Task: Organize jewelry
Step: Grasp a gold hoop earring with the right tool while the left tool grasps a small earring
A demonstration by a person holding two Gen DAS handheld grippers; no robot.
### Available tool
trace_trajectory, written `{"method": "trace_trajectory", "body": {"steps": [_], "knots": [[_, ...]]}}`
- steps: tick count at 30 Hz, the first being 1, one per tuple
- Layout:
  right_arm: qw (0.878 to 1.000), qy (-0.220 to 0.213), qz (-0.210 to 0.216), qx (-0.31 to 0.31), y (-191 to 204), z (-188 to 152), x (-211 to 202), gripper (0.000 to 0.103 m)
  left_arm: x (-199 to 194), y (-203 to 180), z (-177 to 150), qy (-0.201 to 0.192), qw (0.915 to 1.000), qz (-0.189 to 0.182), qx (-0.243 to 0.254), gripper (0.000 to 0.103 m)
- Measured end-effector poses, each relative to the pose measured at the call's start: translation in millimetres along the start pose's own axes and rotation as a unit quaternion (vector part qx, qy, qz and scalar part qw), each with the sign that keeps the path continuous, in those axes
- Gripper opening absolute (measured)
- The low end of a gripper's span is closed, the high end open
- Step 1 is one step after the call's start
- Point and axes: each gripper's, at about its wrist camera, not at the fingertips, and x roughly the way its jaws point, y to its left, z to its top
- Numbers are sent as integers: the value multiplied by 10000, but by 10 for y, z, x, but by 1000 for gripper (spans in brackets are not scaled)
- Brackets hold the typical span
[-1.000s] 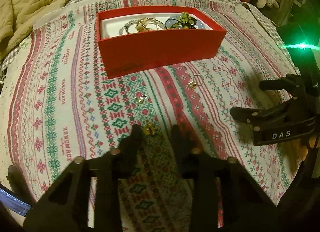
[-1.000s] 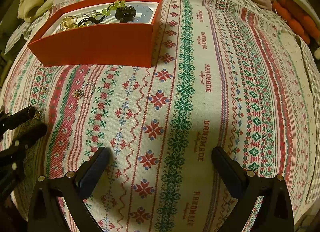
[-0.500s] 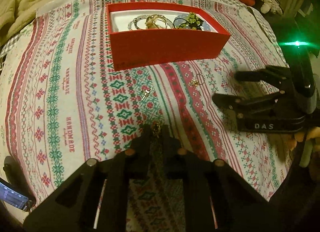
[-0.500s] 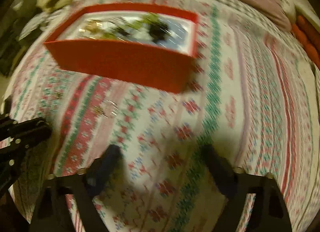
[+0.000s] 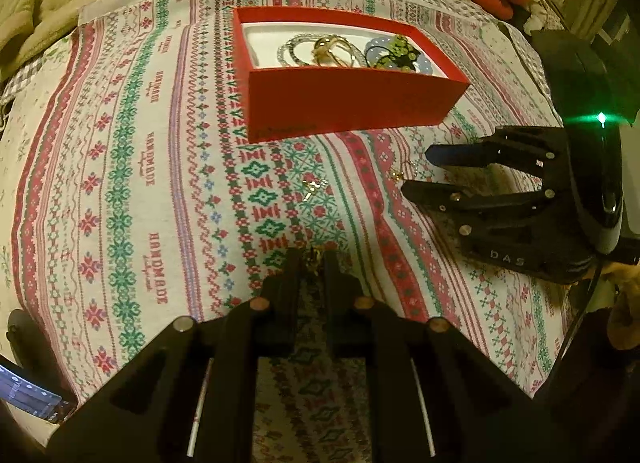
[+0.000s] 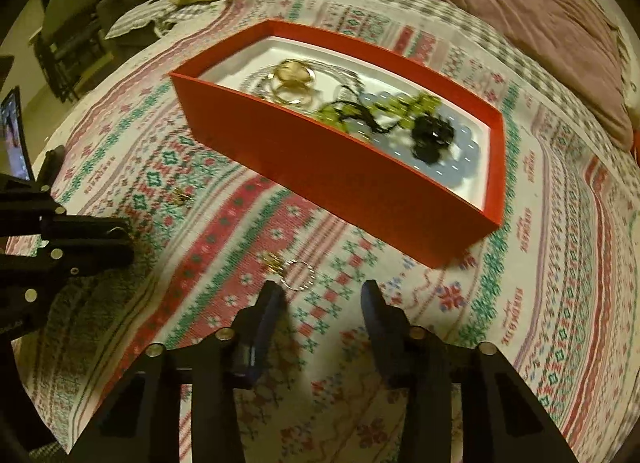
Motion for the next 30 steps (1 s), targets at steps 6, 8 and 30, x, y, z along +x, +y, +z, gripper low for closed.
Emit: {"method": "trace_trajectory", "body": {"steps": [6,8,30], "knots": [[9999,-30,-10,-101,3,4,18,37,-15,28,-13,35,10000,-1,-24,12],[9999,-41,16,-133,1,1,22,35,-12,17,-17,40,10000,1,-14,12],[9995,71,189,-257,42,-197,-206,19,-55,19,67,-23,10000,-65,-54,12]]}}
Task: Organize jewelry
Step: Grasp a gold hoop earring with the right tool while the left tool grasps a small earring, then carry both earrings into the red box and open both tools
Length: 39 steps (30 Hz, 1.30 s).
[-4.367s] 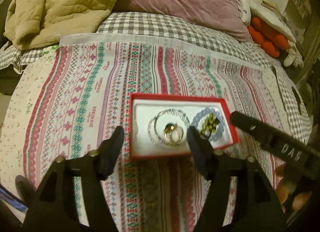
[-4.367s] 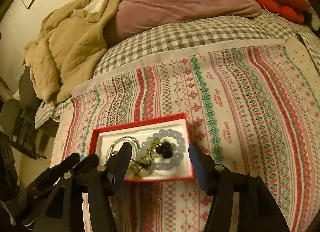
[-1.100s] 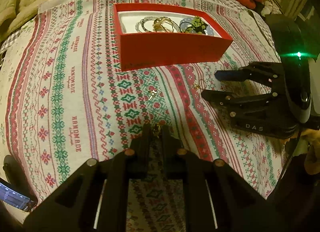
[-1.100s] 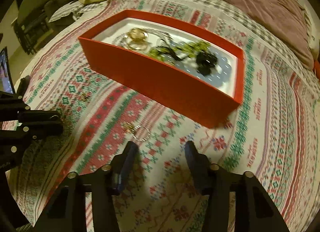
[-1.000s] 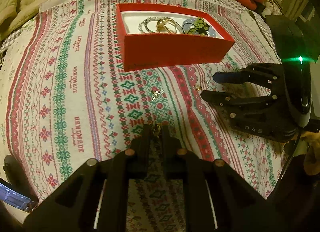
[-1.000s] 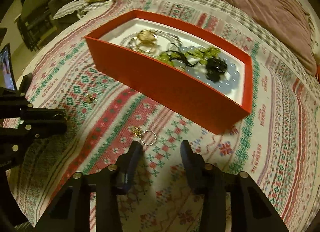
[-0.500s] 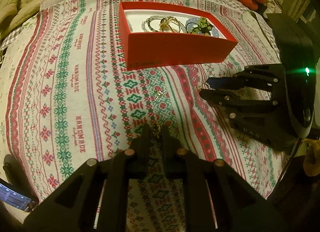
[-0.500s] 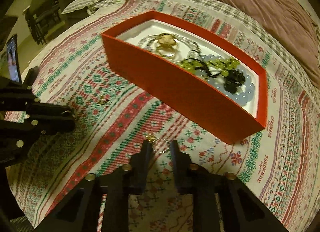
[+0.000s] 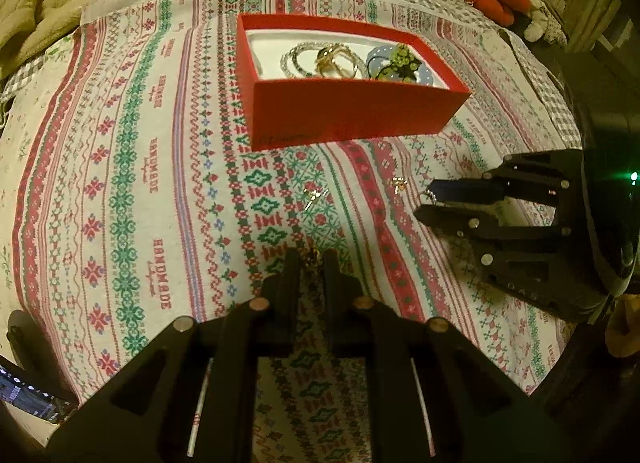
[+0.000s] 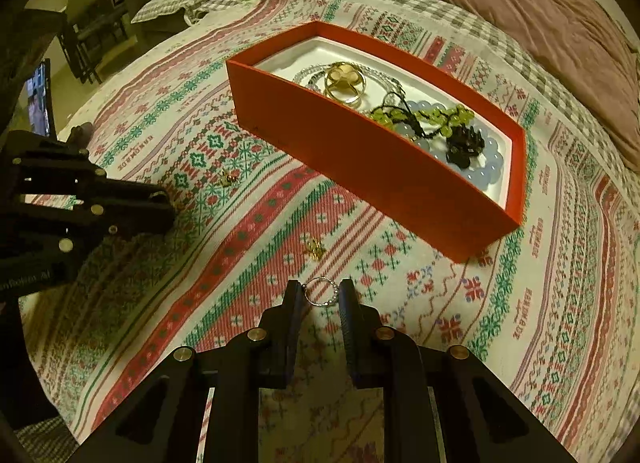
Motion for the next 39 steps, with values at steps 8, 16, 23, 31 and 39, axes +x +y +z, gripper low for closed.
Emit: {"method": "trace_trajectory", "body": {"steps": [8,16,23,31,39], "knots": [[9993,3,-123,351,-91,13,-156,19,-86,-24,91,-107,9999,-25,-52,12],[9956,-319,-149,870,-233,132,-410,19,-200,-55,281,-343,9993,-87,-144,12],[9888,-426,-191,1414,-421,221,-497,19,-320,-62,475,-597,9978,-143,-266,12],[9776,-651,-233,1987,-619,334,-560,19,-247,-141,677,-853,9955,-115,-407,12],[9603,-835,-198,2653,-871,472,-505,19,-102,-151,924,-1078,9930,101,-478,13]]}}
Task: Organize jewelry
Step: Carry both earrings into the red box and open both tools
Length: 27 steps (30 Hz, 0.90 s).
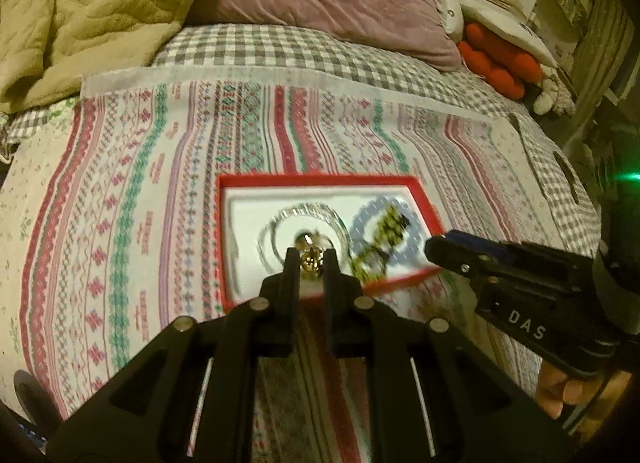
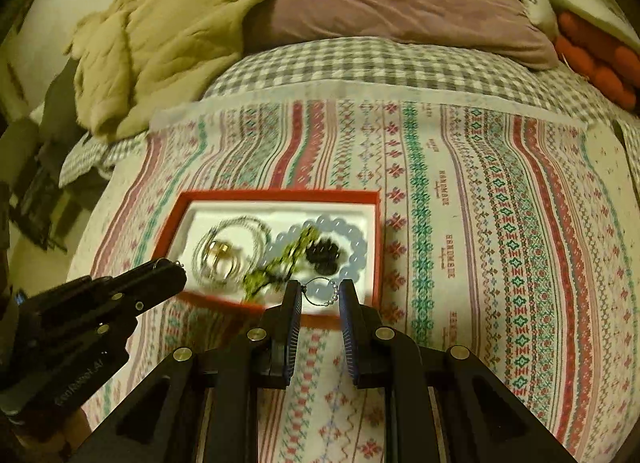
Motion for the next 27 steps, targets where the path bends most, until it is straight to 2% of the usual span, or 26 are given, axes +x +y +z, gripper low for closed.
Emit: {"method": "trace_trajectory", "body": {"steps": [7,19,21,25,27], "knots": [[9997,-67,-206,77,-23,144,171,19,197,110,103,-6,9996,236,-146,13],[9996,-71,-257,-128,-8,211,299,21,329,173,158,18,9994,319,-161,14],[9995,-43,-264,-174,-5,216,294,21,309,160,159,31,9993,364,-115,25],[9993,-53,-292,-213,-17,208,212,22,230,157,165,37,9988,467,-111,33],[9992,-94,-300,-228,-26,205,154,23,171,163,162,35,9987,499,-139,40]]}}
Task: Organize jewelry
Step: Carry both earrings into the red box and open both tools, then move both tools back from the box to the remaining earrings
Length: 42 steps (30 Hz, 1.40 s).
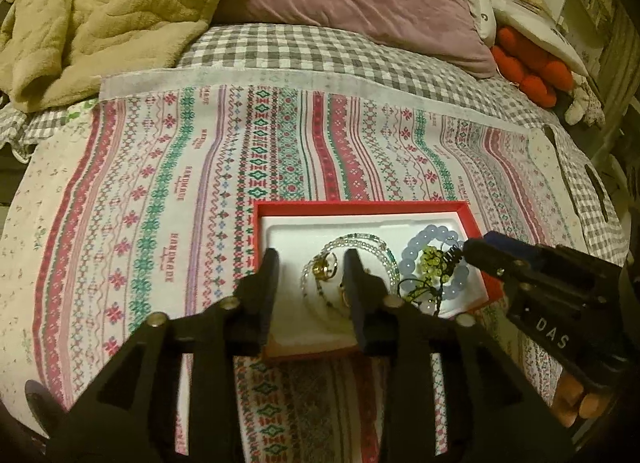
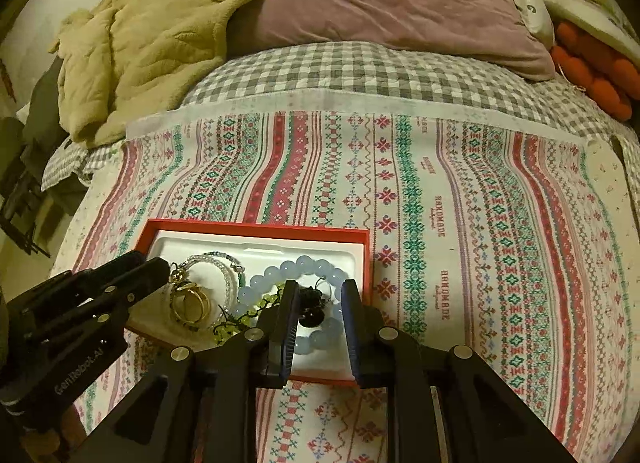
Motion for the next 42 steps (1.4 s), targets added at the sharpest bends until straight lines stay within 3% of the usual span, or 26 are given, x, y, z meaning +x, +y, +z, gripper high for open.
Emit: {"method": "trace_trajectory", "body": {"steps": [3,4,6,11,13,18,28,42], "knots": [[10000,-24,3,-9,-23,-14,-86,31,-97,2,-19,3,10000,16,1,51],[10000,-43,8,-12,-30,-24,-120,44,-128,0,-28,-2,10000,33,9,53],[9999,-119,-10,-28,-40,-46,-186,60,-213,8,-57,-11,10000,26,10,60],[9999,-94,-98,-79,-68,-105,-291,61,-360,43,-151,110,9999,55,-11,71],[9999,-37,-150,-50,-94,-142,-309,68,-394,58,-207,241,9996,127,8,74],[9994,196,-296,7,-162,-251,-315,74,-481,110,-347,457,9988,181,54,82],[9970,568,-473,-226,-182,-512,-322,81,-454,202,-591,1011,9949,44,60,84],[9903,977,-851,-504,-255,-785,-152,81,-237,317,-851,1349,9906,112,184,85]]}}
